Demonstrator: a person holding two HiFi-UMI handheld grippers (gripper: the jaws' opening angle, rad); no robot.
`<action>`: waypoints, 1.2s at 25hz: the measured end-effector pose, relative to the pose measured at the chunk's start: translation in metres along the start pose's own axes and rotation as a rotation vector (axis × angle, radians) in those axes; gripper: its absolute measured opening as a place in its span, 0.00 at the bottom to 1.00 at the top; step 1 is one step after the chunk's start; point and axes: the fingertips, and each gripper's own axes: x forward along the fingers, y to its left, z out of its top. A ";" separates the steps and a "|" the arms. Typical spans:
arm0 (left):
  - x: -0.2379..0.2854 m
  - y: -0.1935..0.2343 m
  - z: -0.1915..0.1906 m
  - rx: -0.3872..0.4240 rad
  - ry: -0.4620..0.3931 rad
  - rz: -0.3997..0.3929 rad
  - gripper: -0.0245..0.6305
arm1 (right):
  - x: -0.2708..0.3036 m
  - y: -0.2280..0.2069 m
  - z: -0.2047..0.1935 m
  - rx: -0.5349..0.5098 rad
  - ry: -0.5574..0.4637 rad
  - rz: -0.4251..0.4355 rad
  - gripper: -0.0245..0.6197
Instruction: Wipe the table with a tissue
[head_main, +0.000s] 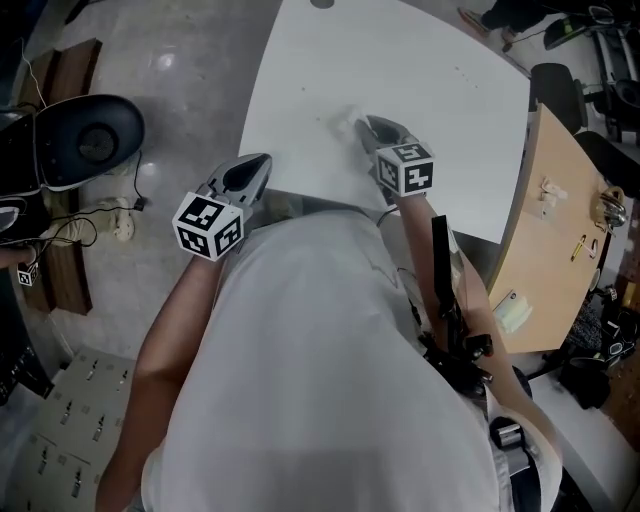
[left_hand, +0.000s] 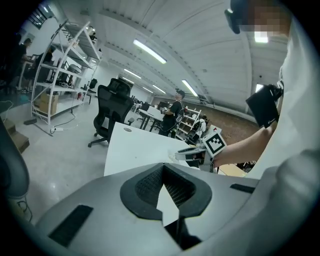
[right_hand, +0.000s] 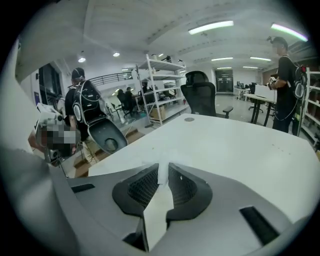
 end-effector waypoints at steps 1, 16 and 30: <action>0.001 0.000 0.000 -0.002 0.001 0.001 0.05 | 0.000 -0.011 0.003 0.001 0.004 -0.016 0.12; -0.010 0.013 -0.006 -0.050 0.008 0.082 0.05 | 0.057 -0.017 0.003 -0.163 0.136 -0.041 0.12; -0.017 0.017 -0.008 -0.057 -0.010 0.096 0.05 | 0.082 0.018 -0.007 -0.531 0.241 -0.148 0.12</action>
